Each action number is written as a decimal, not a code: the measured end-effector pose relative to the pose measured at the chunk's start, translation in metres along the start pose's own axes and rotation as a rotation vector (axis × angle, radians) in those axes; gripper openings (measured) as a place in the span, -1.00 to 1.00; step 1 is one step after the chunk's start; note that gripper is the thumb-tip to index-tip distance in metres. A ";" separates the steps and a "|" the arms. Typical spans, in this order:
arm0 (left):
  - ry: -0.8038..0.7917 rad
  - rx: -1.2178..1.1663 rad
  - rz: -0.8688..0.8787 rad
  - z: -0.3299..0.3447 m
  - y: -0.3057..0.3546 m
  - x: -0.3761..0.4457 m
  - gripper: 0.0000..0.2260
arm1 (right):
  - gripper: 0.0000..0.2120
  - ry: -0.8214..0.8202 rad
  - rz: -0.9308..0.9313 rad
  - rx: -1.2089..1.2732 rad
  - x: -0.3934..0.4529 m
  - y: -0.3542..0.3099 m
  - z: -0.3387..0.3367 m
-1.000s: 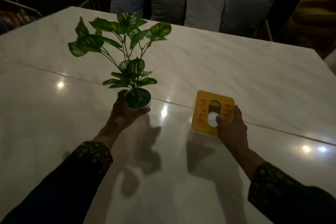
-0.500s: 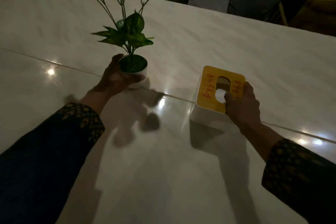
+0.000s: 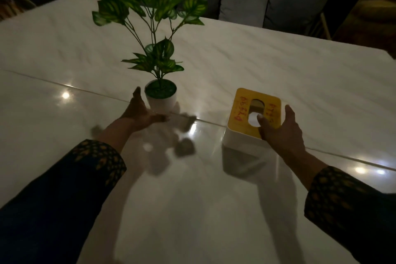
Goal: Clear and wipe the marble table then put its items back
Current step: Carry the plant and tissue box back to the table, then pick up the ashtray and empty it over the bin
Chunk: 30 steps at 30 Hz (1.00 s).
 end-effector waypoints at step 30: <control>-0.496 0.511 0.999 0.363 0.259 -0.772 -0.09 | -0.40 0.273 0.069 -0.420 -0.572 0.375 -0.497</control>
Point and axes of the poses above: each hand's wrist, its own x-axis towards the middle knuckle, its own z-axis out of the palm, y = z × x, the point moved 8 cm from there along x, towards the middle knuckle, and after that the axes turned 7 degrees about x, right-handed, at the moved point
